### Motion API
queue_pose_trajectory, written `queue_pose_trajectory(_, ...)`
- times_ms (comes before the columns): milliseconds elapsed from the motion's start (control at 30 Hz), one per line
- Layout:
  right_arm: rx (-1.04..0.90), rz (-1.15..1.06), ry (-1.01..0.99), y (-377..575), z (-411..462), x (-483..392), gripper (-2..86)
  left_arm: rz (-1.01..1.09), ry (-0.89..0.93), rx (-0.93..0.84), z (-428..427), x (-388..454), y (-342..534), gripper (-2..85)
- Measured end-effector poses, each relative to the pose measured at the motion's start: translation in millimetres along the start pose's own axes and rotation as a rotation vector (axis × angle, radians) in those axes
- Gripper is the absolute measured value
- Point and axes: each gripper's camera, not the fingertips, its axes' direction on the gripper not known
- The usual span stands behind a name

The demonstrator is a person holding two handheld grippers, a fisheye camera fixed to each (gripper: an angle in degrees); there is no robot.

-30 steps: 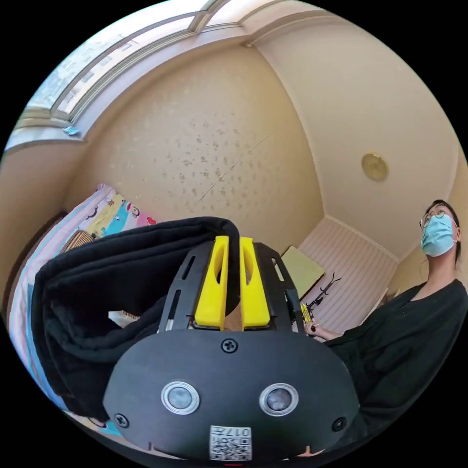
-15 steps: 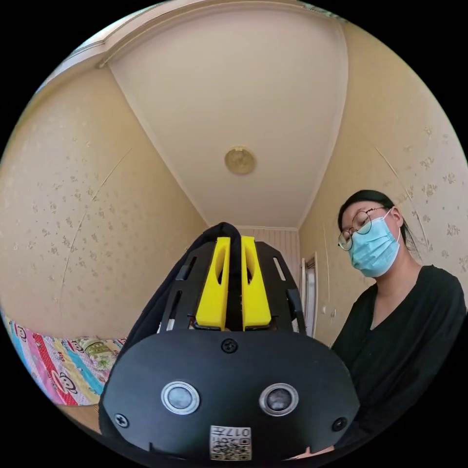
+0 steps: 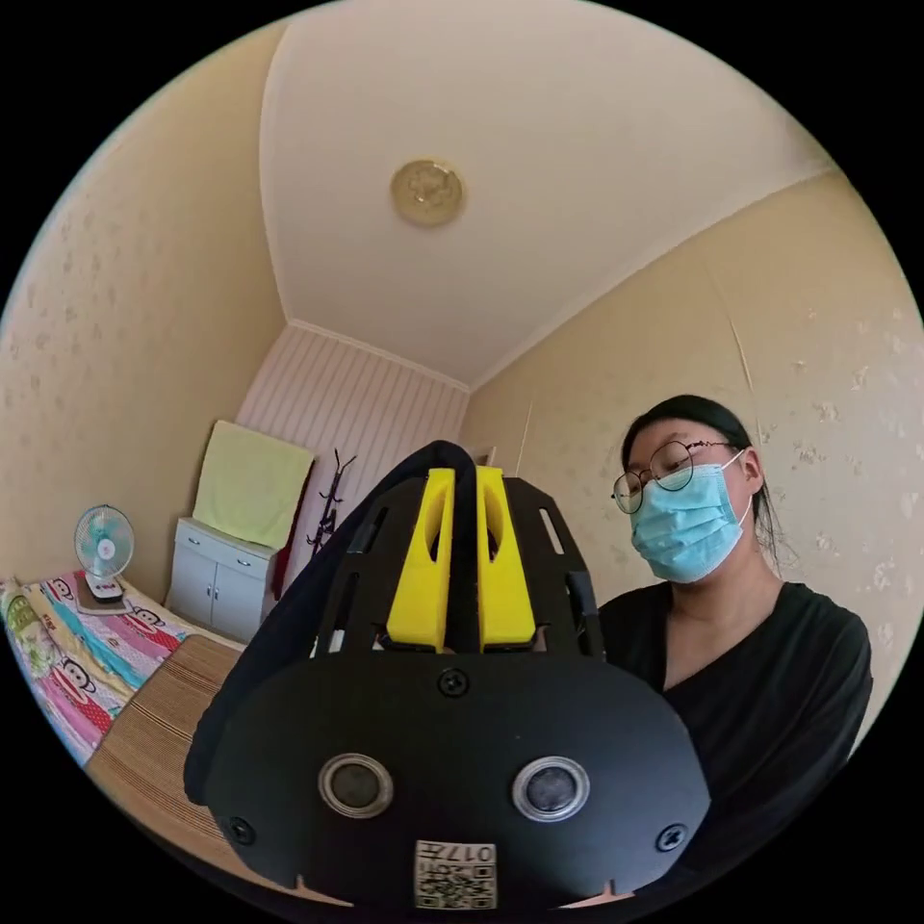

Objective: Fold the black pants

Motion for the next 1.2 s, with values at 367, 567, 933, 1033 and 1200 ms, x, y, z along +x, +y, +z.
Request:
queue_pose_trajectory(367,0.386,0.407,0.082,-3,-40,138,7.2,0.071,-0.01,-0.563,-104,35,173,4.5)
queue_pose_trajectory(567,0.62,0.277,-0.075,-25,-75,162,6.8,-0.297,-0.591,-0.919,-163,-27,317,4.9)
queue_pose_trajectory(933,0.626,-0.26,-0.748,-38,-51,136,6.7,-0.753,-0.398,-0.034,-432,-30,365,9.9)
queue_pose_trajectory(1033,0.47,-0.391,-0.782,-38,-28,118,6.3,-0.806,-0.24,0.019,-466,-30,349,10.7)
queue_pose_trajectory(1200,0.45,-0.403,-0.867,-28,-15,123,6.2,-0.958,-0.048,0.163,-528,-28,357,10.7)
